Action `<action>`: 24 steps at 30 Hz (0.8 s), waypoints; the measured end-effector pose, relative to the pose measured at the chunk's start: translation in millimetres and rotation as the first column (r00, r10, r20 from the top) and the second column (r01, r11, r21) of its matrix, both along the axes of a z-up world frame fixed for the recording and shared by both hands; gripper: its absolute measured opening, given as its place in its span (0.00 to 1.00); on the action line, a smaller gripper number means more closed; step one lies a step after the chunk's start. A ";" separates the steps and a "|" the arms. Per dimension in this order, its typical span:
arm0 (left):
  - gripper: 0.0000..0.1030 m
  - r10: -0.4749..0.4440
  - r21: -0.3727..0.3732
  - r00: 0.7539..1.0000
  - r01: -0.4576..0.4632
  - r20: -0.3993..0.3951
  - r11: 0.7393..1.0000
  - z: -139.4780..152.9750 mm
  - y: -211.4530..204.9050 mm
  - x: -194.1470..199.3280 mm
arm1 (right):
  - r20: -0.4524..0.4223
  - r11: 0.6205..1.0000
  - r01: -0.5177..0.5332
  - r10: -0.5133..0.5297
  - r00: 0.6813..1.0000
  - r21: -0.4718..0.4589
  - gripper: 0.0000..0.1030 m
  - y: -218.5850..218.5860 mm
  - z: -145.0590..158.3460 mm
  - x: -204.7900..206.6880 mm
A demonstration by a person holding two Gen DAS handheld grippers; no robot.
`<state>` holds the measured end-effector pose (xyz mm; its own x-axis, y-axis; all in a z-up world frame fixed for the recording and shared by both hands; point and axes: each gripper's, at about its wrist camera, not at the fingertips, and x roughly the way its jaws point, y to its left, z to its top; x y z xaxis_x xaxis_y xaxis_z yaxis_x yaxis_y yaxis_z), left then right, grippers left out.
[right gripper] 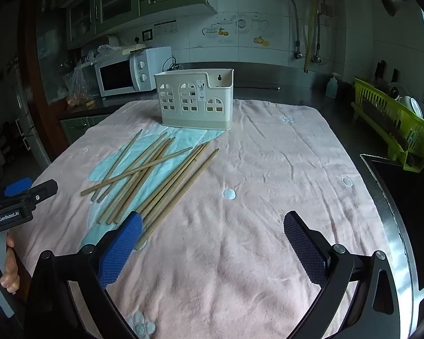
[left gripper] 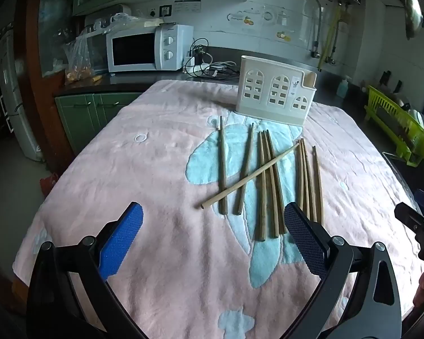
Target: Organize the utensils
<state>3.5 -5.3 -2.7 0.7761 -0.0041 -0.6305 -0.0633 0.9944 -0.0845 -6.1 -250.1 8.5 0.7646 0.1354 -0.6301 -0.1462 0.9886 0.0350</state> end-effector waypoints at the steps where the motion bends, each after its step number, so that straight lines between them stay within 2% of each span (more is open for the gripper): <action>1: 0.95 -0.001 0.000 1.000 0.001 0.002 1.000 0.5 0.6 0.1 | 0.000 1.000 0.000 0.000 1.000 0.002 0.94 -1.1 -0.2 -0.3; 11: 0.96 -0.018 0.001 1.000 0.018 0.003 1.000 2.8 -1.9 -2.2 | 0.005 1.000 -0.005 0.005 1.000 0.011 0.94 -2.7 1.9 -2.4; 24: 0.95 0.009 0.004 1.000 -0.009 0.008 1.000 4.6 4.5 -2.2 | 0.008 1.000 -0.005 0.005 1.000 0.010 0.94 -1.9 2.7 -1.9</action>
<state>1.3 -0.8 1.8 0.7809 0.0051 -0.6246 -0.0713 0.9941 -0.0811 -8.0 -251.9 11.2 0.7690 0.1454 -0.6225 -0.1517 0.9875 0.0433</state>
